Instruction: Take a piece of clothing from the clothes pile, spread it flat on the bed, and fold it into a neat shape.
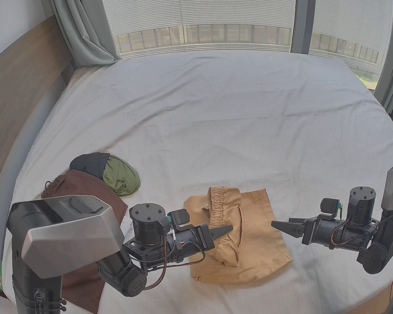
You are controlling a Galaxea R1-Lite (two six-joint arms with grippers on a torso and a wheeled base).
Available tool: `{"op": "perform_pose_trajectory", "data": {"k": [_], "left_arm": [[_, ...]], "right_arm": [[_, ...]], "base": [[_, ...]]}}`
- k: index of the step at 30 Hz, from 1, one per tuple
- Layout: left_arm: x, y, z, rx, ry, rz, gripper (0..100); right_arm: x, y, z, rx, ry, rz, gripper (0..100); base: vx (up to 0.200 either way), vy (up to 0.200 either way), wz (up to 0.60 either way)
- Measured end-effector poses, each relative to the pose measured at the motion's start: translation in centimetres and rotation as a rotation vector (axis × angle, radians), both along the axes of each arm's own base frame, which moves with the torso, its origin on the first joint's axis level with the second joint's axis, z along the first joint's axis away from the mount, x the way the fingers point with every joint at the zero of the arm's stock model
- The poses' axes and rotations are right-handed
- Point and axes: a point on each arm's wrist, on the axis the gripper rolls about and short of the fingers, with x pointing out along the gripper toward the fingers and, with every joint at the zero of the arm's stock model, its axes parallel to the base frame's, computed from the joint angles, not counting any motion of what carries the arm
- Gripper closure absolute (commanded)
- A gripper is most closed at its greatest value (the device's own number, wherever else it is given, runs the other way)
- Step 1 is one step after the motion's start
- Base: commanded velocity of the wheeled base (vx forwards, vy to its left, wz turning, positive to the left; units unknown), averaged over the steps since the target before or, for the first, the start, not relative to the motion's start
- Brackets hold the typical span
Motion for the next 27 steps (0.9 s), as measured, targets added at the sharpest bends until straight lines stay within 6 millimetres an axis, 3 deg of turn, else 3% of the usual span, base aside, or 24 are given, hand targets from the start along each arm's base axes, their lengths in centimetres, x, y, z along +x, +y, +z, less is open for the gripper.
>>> {"op": "perform_pose_trajectory", "data": {"k": [14,15,27], "left_arm": [[0.7,-1.7,-0.9,-0.006,-0.005,-0.022,100],[0.7,-1.7,-1.0,-0.006,-0.005,-0.023,0],[1.1,-2.0,-1.2,-0.008,-0.019,0.004,0]], "right_arm": [[0.1,-0.2,0.1,0.001,-0.004,-0.008,0],[0.1,-0.2,0.1,0.001,-0.004,-0.008,0],[0.1,-0.2,0.1,0.002,-0.006,-0.008,0]], "base": [[0.0,0.0,0.0],[0.0,0.0,0.0],[0.0,0.0,0.0]]}}
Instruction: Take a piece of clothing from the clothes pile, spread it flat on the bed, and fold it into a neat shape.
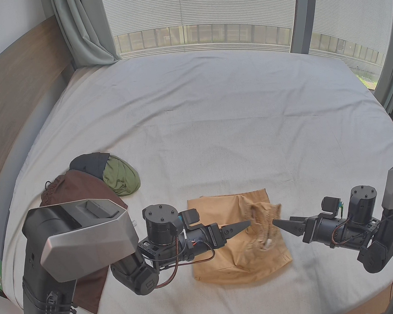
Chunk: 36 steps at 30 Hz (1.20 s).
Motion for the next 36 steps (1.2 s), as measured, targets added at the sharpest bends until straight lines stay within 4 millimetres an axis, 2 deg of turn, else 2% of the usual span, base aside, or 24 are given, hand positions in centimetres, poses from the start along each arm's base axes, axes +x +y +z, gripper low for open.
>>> {"op": "perform_pose_trajectory", "data": {"k": [10,17,30,36], "left_arm": [[0.2,0.8,0.4,0.005,-0.016,0.049,0],[0.1,1.9,1.5,0.013,-0.038,0.069,0],[-0.7,6.1,3.2,0.076,-0.093,0.129,0],[-1.0,9.3,5.6,0.092,-0.166,0.19,0]], "right_arm": [[-0.3,0.4,-0.3,0.007,0.025,0.013,0],[-1.0,1.7,-0.6,0.04,0.081,0.052,0],[-1.3,3.1,-3.5,-0.005,0.183,0.078,0],[-1.4,3.5,-5.2,-0.038,0.233,0.072,0]], "base": [[0.0,0.0,0.0],[0.0,0.0,0.0],[0.0,0.0,0.0],[0.0,0.0,0.0]]}}
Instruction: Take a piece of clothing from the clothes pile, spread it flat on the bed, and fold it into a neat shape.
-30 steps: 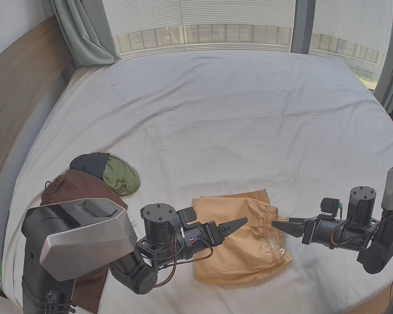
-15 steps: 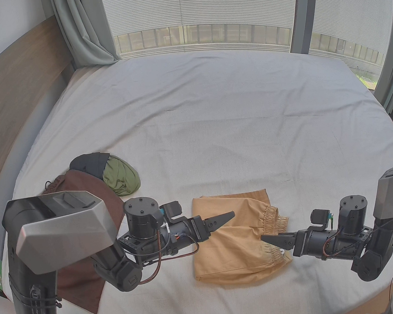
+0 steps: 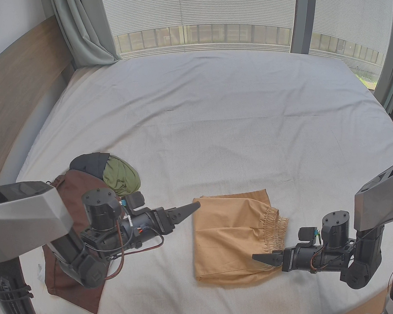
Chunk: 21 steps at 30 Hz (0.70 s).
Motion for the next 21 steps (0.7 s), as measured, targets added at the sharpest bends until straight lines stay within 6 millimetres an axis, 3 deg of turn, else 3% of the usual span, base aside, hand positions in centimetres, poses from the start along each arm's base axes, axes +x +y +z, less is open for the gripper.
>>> {"op": "perform_pose_trajectory", "data": {"k": [5,12,21], "left_arm": [[-1.2,2.7,1.8,0.033,-0.069,0.026,0],[-2.3,5.6,2.4,0.175,-0.237,0.006,0],[-5.0,7.6,2.8,0.266,-0.414,-0.022,0]], "right_arm": [[0.0,0.0,-1.6,-0.04,0.042,-0.019,0],[0.4,0.0,-2.7,-0.055,0.059,-0.032,0],[2.3,-0.8,-0.5,-0.015,-0.045,-0.089,0]], "base": [[0.0,0.0,0.0],[0.0,0.0,0.0],[0.0,0.0,0.0]]}}
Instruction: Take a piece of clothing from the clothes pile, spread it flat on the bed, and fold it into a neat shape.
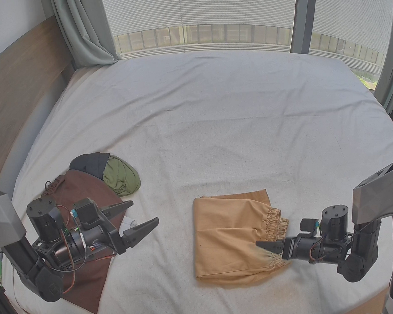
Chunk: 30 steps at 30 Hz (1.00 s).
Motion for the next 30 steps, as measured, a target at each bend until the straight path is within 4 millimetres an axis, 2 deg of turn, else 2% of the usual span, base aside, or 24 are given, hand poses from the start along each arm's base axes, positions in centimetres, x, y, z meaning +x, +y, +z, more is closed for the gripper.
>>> {"op": "perform_pose_trajectory", "data": {"k": [5,14,23,30], "left_arm": [[-0.9,0.1,0.3,0.031,-0.039,-0.024,0],[-1.5,0.3,0.2,0.115,-0.112,-0.029,0],[-1.5,0.3,0.1,0.116,-0.108,-0.039,0],[-1.4,0.3,-0.2,0.119,-0.1,-0.036,0]], "right_arm": [[1.4,-0.4,1.5,0.03,-0.081,-0.031,0],[2.9,-0.5,2.6,0.047,-0.159,-0.07,0],[4.3,0.0,2.2,0.047,-0.187,-0.097,0],[4.6,0.4,1.6,0.045,-0.18,-0.098,0]], "base": [[0.0,0.0,0.0],[0.0,0.0,0.0],[0.0,0.0,0.0],[0.0,0.0,0.0]]}}
